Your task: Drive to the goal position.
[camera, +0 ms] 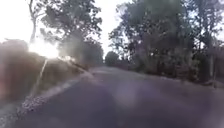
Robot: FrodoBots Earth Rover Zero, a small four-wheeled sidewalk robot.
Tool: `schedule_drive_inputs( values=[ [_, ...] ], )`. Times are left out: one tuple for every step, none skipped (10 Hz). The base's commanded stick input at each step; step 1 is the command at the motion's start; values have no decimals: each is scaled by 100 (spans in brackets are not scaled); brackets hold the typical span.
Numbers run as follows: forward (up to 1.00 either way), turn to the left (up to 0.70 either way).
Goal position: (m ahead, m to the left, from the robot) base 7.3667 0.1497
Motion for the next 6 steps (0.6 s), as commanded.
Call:
schedule_drive_inputs(
  values=[
    [100, 0],
    [100, 0],
    [100, 0],
    [100, 0],
    [100, 0],
    [100, 0]
  ],
)
